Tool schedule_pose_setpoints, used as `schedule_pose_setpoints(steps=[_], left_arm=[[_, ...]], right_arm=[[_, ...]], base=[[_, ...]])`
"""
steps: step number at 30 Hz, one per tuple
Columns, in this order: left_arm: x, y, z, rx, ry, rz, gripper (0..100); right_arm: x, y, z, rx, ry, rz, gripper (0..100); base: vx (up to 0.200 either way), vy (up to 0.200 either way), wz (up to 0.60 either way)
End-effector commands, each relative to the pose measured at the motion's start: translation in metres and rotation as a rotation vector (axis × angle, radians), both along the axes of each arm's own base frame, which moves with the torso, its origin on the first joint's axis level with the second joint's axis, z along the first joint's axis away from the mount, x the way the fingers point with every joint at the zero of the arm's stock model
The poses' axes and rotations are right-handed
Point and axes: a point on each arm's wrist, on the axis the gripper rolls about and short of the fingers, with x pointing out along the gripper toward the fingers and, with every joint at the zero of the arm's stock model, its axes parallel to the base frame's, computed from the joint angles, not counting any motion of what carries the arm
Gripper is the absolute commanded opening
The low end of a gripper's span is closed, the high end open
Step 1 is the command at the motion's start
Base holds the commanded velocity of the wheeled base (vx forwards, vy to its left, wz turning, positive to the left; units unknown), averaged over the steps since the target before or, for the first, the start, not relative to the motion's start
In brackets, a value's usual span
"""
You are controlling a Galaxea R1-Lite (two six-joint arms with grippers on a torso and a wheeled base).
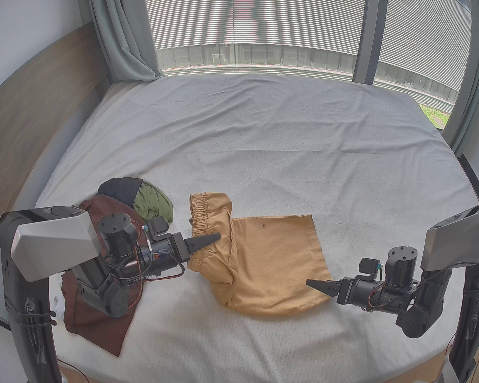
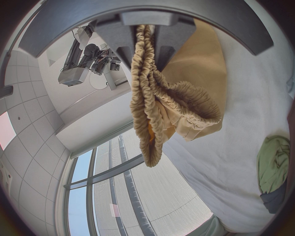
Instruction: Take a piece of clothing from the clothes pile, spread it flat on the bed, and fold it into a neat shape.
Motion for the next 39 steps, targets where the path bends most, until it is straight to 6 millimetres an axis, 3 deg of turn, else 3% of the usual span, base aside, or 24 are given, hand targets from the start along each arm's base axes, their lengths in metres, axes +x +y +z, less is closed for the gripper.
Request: schedule_pose_setpoints(steps=[1, 18, 28, 39], left_arm=[[0.001, -0.009, 0.000, -0.012, 0.006, -0.023, 0], [0.007, -0.043, -0.017, -0.027, 0.024, -0.099, 0], [0.013, -0.065, -0.012, -0.083, 0.045, -0.121, 0], [0.013, -0.091, -0.033, -0.077, 0.067, -0.141, 0]], right_arm=[[0.002, -0.002, 0.002, 0.004, -0.009, -0.007, 100], [0.026, -0.017, 0.020, 0.033, -0.116, -0.096, 100], [0.035, -0.026, 0.026, 0.045, -0.150, -0.134, 100], [0.037, -0.027, 0.028, 0.047, -0.161, -0.137, 100]], base=[[0.000, 0.000, 0.00], [0.000, 0.000, 0.00], [0.000, 0.000, 0.00], [0.000, 0.000, 0.00]])
